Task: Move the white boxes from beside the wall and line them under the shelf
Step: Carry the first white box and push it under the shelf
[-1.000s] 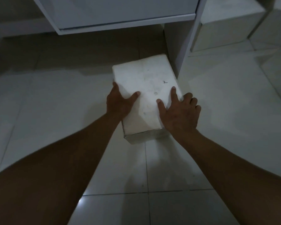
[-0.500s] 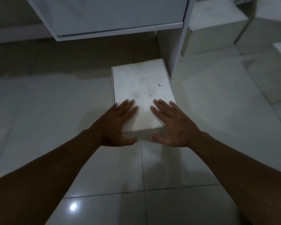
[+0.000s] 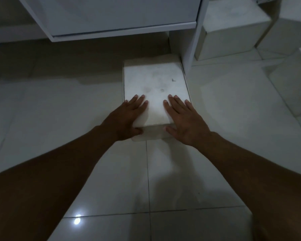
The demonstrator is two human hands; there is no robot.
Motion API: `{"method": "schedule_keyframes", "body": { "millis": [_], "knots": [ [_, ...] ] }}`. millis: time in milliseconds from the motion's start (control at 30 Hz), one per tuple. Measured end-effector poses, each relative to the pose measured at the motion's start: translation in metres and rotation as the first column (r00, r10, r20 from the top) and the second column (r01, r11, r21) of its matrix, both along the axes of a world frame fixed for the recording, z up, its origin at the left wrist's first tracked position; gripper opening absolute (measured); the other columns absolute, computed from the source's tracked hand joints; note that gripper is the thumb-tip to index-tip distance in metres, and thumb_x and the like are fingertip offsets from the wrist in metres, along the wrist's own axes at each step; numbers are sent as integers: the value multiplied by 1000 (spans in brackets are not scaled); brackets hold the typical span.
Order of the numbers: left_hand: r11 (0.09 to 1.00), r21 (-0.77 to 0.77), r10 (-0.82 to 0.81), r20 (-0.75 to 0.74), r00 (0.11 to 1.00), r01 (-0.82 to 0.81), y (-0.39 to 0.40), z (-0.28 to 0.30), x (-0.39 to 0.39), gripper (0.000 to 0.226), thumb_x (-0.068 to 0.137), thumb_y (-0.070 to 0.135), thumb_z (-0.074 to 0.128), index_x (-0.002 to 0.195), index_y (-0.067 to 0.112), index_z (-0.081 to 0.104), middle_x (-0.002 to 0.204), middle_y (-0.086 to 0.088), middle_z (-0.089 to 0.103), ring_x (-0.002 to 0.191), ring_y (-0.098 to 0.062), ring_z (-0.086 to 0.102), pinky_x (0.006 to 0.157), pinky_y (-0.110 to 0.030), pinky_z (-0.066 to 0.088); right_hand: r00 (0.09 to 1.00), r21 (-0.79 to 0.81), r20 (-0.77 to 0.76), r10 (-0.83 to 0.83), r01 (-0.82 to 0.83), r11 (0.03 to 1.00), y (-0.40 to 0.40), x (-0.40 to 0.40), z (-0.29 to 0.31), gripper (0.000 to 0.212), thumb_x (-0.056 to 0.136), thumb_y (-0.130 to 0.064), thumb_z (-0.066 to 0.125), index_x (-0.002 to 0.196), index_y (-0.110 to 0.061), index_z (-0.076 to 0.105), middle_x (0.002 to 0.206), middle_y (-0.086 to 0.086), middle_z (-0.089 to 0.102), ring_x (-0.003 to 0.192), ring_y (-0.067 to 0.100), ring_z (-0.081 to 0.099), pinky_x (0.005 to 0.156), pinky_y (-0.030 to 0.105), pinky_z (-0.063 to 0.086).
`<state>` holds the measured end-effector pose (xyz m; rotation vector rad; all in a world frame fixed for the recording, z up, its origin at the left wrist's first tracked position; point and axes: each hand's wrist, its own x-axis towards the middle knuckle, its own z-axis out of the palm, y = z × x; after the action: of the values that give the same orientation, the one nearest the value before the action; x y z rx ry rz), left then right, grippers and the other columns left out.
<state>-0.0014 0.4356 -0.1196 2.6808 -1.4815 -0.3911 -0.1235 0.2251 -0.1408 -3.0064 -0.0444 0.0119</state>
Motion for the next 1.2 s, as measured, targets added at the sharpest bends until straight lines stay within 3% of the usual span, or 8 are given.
{"method": "schedule_keyframes", "body": {
  "millis": [267, 467, 733, 933, 1200],
  "knots": [
    [981, -141, 149, 111, 983, -132, -20, -3, 18, 79, 88, 23, 67, 154, 15, 24, 162, -1, 18, 149, -21, 15, 118, -40, 21, 990, -47, 110, -90, 96, 994, 6, 44, -19, 66, 100, -26, 46, 154, -7, 14, 162, 15, 8, 149, 28, 5, 121, 41, 4],
    [951, -227, 245, 149, 958, -208, -49, -15, 47, 74, 90, 4, 61, 153, 11, 23, 162, -7, 18, 149, -25, 13, 117, -34, 10, 963, -53, 201, -177, 191, 980, 1, 89, -34, 68, 97, -15, 53, 154, -8, 16, 161, 13, 13, 149, 29, 7, 120, 43, 5],
    [953, -221, 243, 160, 957, -206, -65, -22, 86, 78, 89, 3, 61, 154, 11, 18, 162, -9, 14, 149, -26, 9, 117, -35, 5, 941, -3, 327, -85, 91, 996, -27, 125, -38, 57, 94, -15, 54, 147, -3, 36, 153, 19, 34, 143, 35, 28, 115, 49, 19],
    [950, -226, 254, 169, 952, -213, -71, -23, 93, 77, 90, 6, 62, 154, 11, 20, 161, -9, 16, 149, -26, 10, 116, -36, 6, 937, -32, 345, -56, 71, 997, -35, 131, -39, 57, 94, -21, 49, 147, -5, 36, 153, 18, 35, 142, 34, 29, 114, 48, 21],
    [958, -210, 242, 223, 944, -195, -74, -21, 98, 77, 84, 4, 68, 150, 6, 28, 158, -13, 25, 146, -32, 22, 116, -46, 24, 950, -5, 311, -36, 39, 999, -41, 138, -36, 59, 95, -21, 49, 150, -7, 32, 156, 16, 28, 145, 31, 23, 116, 44, 13]
  ]
}}
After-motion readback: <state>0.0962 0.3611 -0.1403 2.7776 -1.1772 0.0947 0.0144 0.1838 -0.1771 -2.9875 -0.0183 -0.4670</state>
